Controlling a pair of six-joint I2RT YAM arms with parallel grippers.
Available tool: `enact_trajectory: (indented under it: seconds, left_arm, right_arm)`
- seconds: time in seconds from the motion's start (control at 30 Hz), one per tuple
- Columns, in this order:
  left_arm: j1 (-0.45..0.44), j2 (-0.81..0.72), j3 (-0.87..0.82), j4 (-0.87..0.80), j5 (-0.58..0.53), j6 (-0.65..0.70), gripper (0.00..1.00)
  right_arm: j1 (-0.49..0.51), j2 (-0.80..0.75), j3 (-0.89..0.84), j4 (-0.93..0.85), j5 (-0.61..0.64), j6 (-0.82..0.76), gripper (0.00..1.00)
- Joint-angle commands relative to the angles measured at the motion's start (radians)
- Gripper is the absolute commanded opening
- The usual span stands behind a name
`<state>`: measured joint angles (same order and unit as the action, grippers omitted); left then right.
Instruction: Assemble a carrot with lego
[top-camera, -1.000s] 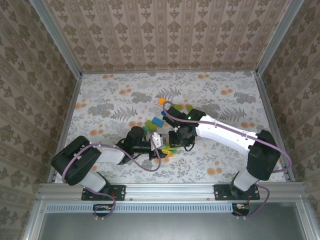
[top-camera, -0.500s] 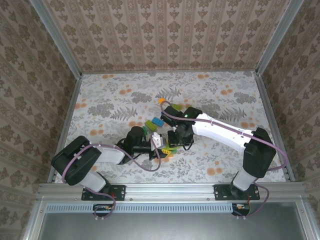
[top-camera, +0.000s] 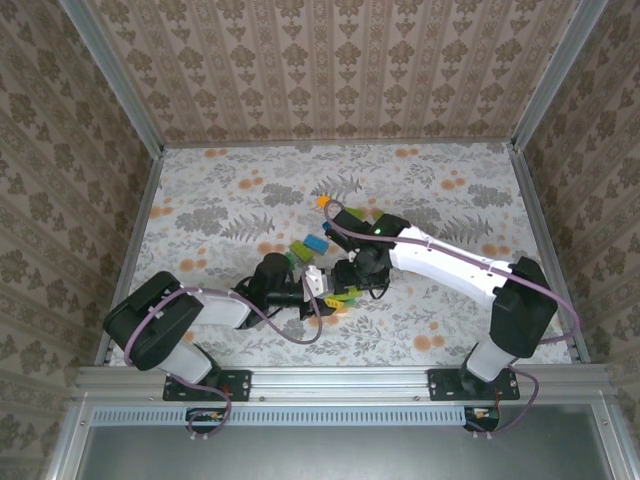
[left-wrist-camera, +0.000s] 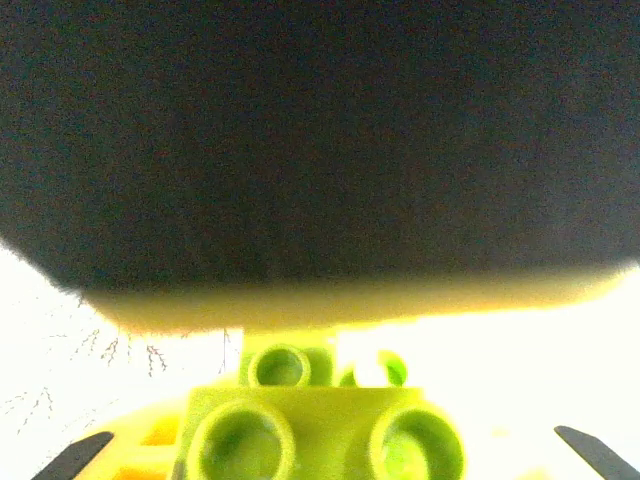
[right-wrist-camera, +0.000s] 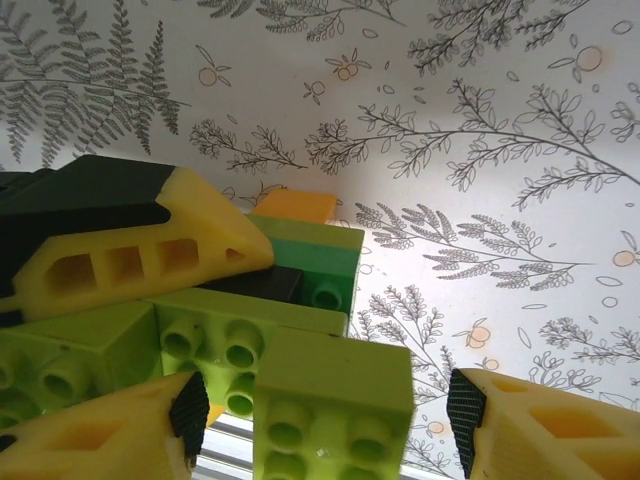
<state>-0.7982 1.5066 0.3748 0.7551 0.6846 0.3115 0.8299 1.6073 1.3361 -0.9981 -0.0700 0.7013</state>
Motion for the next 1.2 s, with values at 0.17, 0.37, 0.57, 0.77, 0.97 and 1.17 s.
enact_trajectory:
  seconds: [0.17, 0.37, 0.57, 0.77, 0.97, 1.17]
  left_arm:
    - [-0.007, 0.035, 0.01, -0.085, -0.034, 0.024, 0.33]
    - [-0.007, 0.038, 0.014, -0.086, -0.034, 0.025, 0.33]
    - [-0.006, 0.039, 0.012, -0.085, -0.034, 0.026, 0.33]
    - [-0.007, 0.042, 0.012, -0.083, -0.034, 0.028, 0.33]
    - [-0.007, 0.043, 0.014, -0.083, -0.034, 0.026, 0.33]
    - [-0.006, 0.047, 0.016, -0.085, -0.034, 0.028, 0.33]
  right_arm:
    - [-0.038, -0.139, 0.04, -0.03, 0.018, -0.051, 0.67]
    - [-0.042, -0.13, 0.044, -0.035, 0.004, -0.056, 0.28]
    - [-0.036, -0.081, 0.033, -0.027, -0.034, -0.054, 0.07]
    - [-0.025, -0.048, 0.021, -0.019, -0.051, -0.052, 0.03]
    - [-0.021, -0.035, 0.009, -0.027, -0.054, -0.055, 0.03]
    - [-0.01, -0.018, -0.006, -0.032, -0.056, -0.057, 0.04]
